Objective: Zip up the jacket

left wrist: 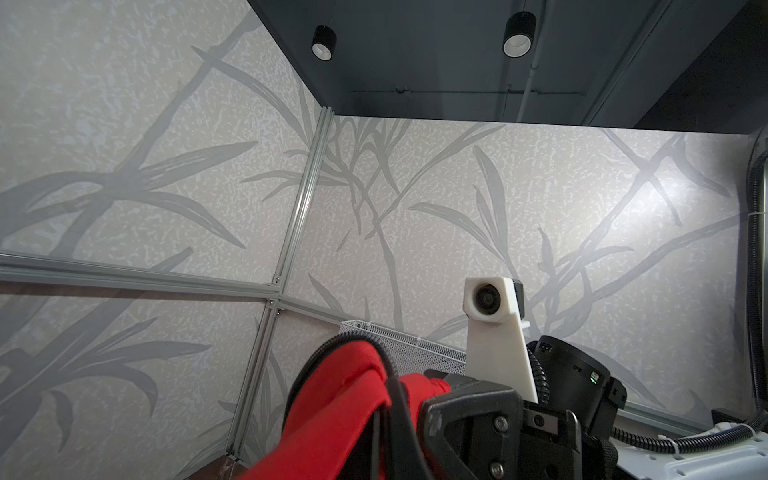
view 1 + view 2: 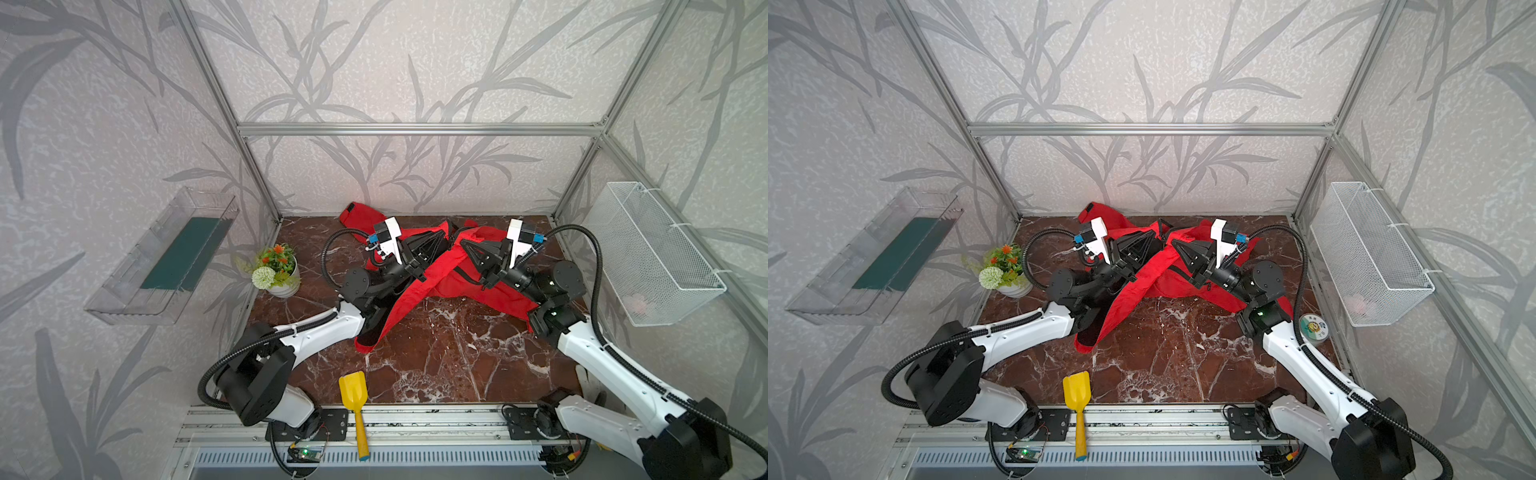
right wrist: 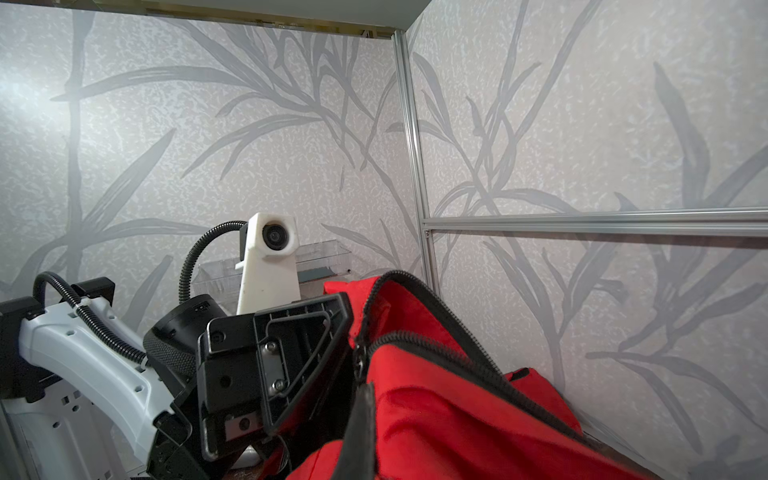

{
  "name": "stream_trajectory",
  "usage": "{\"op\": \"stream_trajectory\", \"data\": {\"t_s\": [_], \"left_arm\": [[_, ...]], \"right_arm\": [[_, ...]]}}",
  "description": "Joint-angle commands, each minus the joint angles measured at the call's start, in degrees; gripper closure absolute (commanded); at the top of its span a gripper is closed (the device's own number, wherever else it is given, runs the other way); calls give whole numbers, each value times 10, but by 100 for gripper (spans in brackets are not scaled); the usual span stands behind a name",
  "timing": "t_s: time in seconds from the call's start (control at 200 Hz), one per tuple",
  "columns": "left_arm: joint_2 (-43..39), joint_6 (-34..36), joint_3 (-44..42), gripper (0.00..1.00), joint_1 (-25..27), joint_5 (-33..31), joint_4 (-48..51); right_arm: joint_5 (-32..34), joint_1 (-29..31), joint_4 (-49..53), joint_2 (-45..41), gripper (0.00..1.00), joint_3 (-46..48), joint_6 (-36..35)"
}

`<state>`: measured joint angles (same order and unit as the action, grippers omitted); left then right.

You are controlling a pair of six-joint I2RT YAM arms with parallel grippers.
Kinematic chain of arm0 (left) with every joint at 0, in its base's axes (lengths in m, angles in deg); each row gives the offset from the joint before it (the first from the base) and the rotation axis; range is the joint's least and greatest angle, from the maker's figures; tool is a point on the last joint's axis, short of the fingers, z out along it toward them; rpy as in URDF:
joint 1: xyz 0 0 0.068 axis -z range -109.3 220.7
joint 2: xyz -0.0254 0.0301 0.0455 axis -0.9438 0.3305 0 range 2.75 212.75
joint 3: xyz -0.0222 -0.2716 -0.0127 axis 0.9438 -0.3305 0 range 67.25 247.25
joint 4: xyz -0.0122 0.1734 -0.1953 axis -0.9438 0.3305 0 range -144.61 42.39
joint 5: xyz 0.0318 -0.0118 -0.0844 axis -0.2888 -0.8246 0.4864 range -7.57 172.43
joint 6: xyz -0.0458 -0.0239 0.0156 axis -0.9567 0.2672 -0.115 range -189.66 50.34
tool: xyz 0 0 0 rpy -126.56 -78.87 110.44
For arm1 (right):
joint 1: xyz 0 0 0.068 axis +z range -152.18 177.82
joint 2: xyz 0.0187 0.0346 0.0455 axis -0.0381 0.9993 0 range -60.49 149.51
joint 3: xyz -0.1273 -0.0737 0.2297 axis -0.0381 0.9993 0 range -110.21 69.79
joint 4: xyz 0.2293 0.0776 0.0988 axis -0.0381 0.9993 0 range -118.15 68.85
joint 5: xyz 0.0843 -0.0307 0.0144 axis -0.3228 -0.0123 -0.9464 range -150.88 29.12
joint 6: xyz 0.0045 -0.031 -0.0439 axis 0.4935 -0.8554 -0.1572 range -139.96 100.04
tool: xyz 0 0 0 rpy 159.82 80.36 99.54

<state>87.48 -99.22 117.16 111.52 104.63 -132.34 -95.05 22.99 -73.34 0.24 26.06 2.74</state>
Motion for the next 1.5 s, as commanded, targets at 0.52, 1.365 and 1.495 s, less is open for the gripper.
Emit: {"op": "stream_trajectory", "data": {"t_s": [0.52,1.365,1.495], "left_arm": [[-9,-2,16,100,2,12,-35],[-18,40,0,100,2,7,-34],[-23,60,-4,100,4,0,-34]], "right_arm": [[11,-2,-61,-4,100,-29,13],[40,-1,-93,-2,100,-34,63],[44,-1,-91,-7,100,-33,67]]}}
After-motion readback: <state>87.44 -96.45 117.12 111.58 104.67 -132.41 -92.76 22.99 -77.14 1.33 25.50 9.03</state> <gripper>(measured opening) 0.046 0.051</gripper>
